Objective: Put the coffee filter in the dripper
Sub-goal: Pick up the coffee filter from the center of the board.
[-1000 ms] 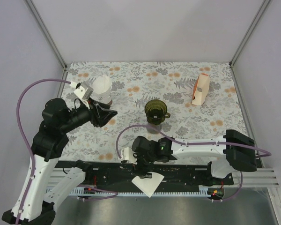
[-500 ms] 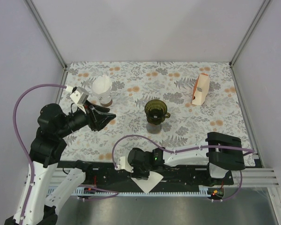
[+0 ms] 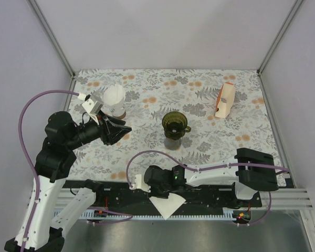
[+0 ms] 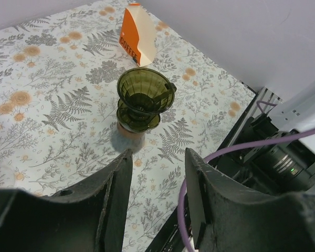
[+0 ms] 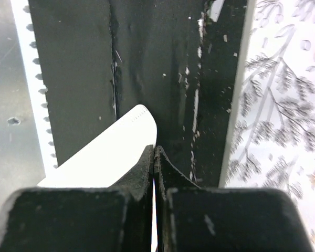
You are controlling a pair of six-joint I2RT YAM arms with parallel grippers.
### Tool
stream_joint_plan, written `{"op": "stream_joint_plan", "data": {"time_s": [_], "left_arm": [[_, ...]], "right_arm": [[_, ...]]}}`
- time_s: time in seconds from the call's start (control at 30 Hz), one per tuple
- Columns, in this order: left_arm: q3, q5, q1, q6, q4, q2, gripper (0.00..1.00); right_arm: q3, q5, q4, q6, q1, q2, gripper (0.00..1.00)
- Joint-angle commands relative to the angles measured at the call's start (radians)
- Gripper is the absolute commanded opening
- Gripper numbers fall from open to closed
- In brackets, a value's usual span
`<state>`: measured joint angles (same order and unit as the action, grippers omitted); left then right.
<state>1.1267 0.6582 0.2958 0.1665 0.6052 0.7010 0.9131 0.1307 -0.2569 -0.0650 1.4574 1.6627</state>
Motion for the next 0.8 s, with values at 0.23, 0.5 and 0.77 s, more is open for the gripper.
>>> {"op": "stream_joint_plan", "data": {"time_s": [0.23, 0.5, 0.77], "left_arm": [[0.050, 0.031, -0.004, -0.140, 0.059, 0.044, 0.50], [0.165, 0.239, 0.009, -0.280, 0.139, 0.127, 0.60], [0.163, 0.190, 0.196, -0.390, 0.147, 0.190, 0.80]], "right_arm": [[0.090, -0.092, -0.079, -0.049, -0.112, -0.384, 0.00], [0.285, -0.371, 0.017, -0.077, -0.242, -0.540, 0.00], [0.388, -0.395, 0.162, -0.139, -0.281, -0.521, 0.00]]}}
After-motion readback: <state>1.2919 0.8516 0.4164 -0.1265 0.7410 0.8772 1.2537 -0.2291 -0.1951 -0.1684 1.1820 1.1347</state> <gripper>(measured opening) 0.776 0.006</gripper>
